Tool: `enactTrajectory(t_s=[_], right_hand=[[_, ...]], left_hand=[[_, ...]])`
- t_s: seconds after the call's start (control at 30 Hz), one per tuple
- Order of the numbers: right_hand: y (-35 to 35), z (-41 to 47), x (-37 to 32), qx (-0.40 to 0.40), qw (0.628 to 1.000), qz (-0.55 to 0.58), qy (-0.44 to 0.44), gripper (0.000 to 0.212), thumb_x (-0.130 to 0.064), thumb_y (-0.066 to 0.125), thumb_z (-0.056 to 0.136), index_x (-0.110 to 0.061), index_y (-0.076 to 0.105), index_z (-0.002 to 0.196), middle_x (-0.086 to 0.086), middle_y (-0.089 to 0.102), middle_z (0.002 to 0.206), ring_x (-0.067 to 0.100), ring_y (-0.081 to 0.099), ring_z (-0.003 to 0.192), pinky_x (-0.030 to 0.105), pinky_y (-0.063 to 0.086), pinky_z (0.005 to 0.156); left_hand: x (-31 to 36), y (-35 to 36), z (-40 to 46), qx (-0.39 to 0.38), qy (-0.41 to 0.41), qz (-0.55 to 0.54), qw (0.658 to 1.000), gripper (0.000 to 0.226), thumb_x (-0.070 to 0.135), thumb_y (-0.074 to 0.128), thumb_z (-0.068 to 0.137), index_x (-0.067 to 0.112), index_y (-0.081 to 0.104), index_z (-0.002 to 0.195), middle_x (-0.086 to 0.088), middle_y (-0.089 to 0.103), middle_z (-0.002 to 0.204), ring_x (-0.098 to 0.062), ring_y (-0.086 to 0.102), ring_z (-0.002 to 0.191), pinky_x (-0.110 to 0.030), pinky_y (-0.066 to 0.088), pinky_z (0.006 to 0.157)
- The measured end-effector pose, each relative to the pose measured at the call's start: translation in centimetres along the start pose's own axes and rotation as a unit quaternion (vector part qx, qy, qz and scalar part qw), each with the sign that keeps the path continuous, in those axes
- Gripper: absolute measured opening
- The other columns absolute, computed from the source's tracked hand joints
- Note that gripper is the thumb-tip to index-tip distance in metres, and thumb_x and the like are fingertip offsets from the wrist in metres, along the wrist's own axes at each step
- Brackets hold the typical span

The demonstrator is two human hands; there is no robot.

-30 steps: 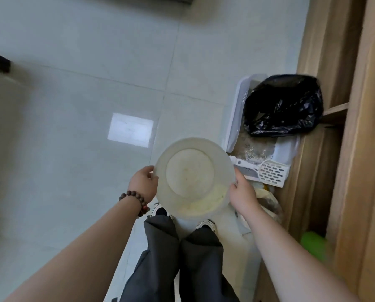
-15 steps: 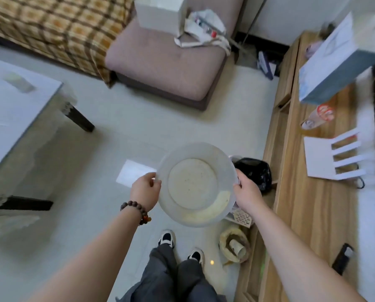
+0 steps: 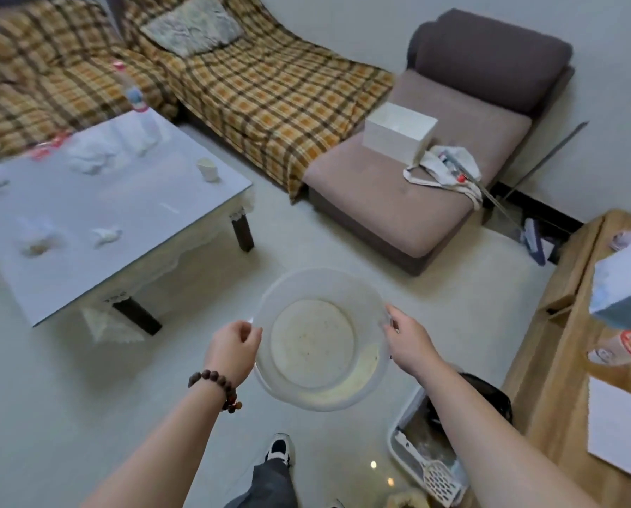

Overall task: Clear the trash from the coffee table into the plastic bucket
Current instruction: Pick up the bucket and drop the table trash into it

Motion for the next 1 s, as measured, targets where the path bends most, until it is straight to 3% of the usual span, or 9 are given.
enactTrajectory(t_s=[0.13, 0.23, 0.37, 0.5, 0.7, 0.77, 0.83, 0.93, 1.0], right_hand=[[3.8, 1.4, -4.2, -0.036, 0.999, -0.018, -0.036, 0.030, -0.019, 0.044, 0.095, -0.028, 0.059, 0.120, -0.002, 0.068, 0.111, 0.022, 0.062, 0.102, 0.029, 0.043, 0.076], [7.0, 2.6, -7.5, -0.069, 0.995, -0.035, -0.064, 0.032, -0.020, 0.044, 0.095, -0.026, 0.058, 0.122, 0.000, 0.068, 0.117, 0.023, 0.062, 0.106, 0.032, 0.046, 0.083], [11.4, 4.5, -11.5, -0.109, 0.990, -0.053, -0.075, 0.043, -0.020, 0.044, 0.096, -0.020, 0.046, 0.139, 0.005, 0.058, 0.134, 0.022, 0.057, 0.118, 0.027, 0.041, 0.091], [16.4, 6.1, -15.6, -0.148, 0.982, -0.069, -0.091, 0.047, -0.024, 0.047, 0.096, -0.019, 0.040, 0.143, 0.009, 0.051, 0.141, 0.024, 0.055, 0.121, 0.030, 0.040, 0.096], [24.6, 9.4, -22.0, -0.202, 0.969, -0.089, -0.113, 0.050, -0.026, 0.050, 0.095, -0.024, 0.037, 0.144, 0.006, 0.048, 0.144, 0.022, 0.053, 0.122, 0.034, 0.042, 0.100], [27.2, 10.9, -24.5, -0.215, 0.964, -0.097, -0.121, 0.051, -0.027, 0.050, 0.095, -0.025, 0.037, 0.144, 0.005, 0.049, 0.144, 0.021, 0.052, 0.123, 0.033, 0.041, 0.099], [29.8, 12.5, -27.2, -0.221, 0.959, -0.115, -0.132, 0.050, -0.028, 0.050, 0.095, -0.026, 0.037, 0.143, 0.006, 0.054, 0.138, 0.022, 0.055, 0.119, 0.031, 0.043, 0.093], [33.5, 14.9, -31.7, -0.219, 0.955, -0.128, -0.151, 0.049, -0.026, 0.050, 0.095, -0.025, 0.040, 0.142, 0.010, 0.061, 0.126, 0.023, 0.059, 0.111, 0.030, 0.045, 0.086], [35.9, 16.2, -34.4, -0.220, 0.954, -0.127, -0.159, 0.047, -0.026, 0.051, 0.095, -0.025, 0.041, 0.141, 0.007, 0.059, 0.129, 0.022, 0.057, 0.112, 0.030, 0.046, 0.088]], left_hand=[[-2.7, -4.7, -1.0, 0.063, -0.030, -0.023, 0.997, 0.029, 0.025, 0.055, 0.098, 0.013, 0.064, 0.073, 0.002, 0.067, 0.074, -0.018, 0.062, 0.071, -0.030, 0.046, 0.062], [-5.0, -8.2, -1.5, 0.100, -0.067, -0.056, 0.991, 0.026, 0.025, 0.056, 0.097, 0.021, 0.061, 0.072, 0.002, 0.068, 0.077, -0.021, 0.067, 0.077, -0.037, 0.056, 0.072], [-8.5, -12.4, -1.7, 0.145, -0.123, -0.100, 0.977, 0.020, 0.024, 0.058, 0.095, 0.016, 0.064, 0.078, -0.005, 0.071, 0.080, -0.028, 0.071, 0.081, -0.050, 0.060, 0.079], [-12.2, -16.8, -1.1, 0.195, -0.171, -0.119, 0.958, 0.021, 0.023, 0.059, 0.093, 0.011, 0.066, 0.077, -0.006, 0.072, 0.072, -0.030, 0.072, 0.074, -0.050, 0.060, 0.077], [-16.9, -23.8, 1.8, 0.249, -0.219, -0.123, 0.935, 0.037, 0.021, 0.059, 0.091, 0.000, 0.067, 0.061, -0.005, 0.066, 0.051, -0.036, 0.071, 0.070, -0.043, 0.060, 0.072], [-18.3, -26.2, 3.4, 0.257, -0.233, -0.118, 0.931, 0.042, 0.021, 0.059, 0.090, 0.001, 0.059, 0.054, -0.001, 0.058, 0.043, -0.038, 0.070, 0.068, -0.036, 0.054, 0.065], [-19.7, -29.0, 5.0, 0.272, -0.240, -0.106, 0.926, 0.043, 0.020, 0.058, 0.090, 0.001, 0.055, 0.052, -0.008, 0.053, 0.048, -0.040, 0.060, 0.060, -0.033, 0.042, 0.059], [-21.3, -33.4, 7.3, 0.294, -0.248, -0.085, 0.919, 0.039, 0.019, 0.057, 0.090, 0.007, 0.049, 0.053, -0.012, 0.047, 0.054, -0.024, 0.045, 0.056, -0.033, 0.032, 0.056], [-22.4, -36.4, 8.4, 0.307, -0.266, -0.080, 0.910, 0.039, 0.019, 0.057, 0.090, 0.007, 0.051, 0.053, -0.013, 0.049, 0.054, -0.023, 0.045, 0.056, -0.033, 0.031, 0.053]])
Point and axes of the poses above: each hand's wrist, its own z-axis towards the middle knuckle, its own y-axis out of the palm, x = y × z, the point moved 9 cm from there along z, towards the middle knuckle
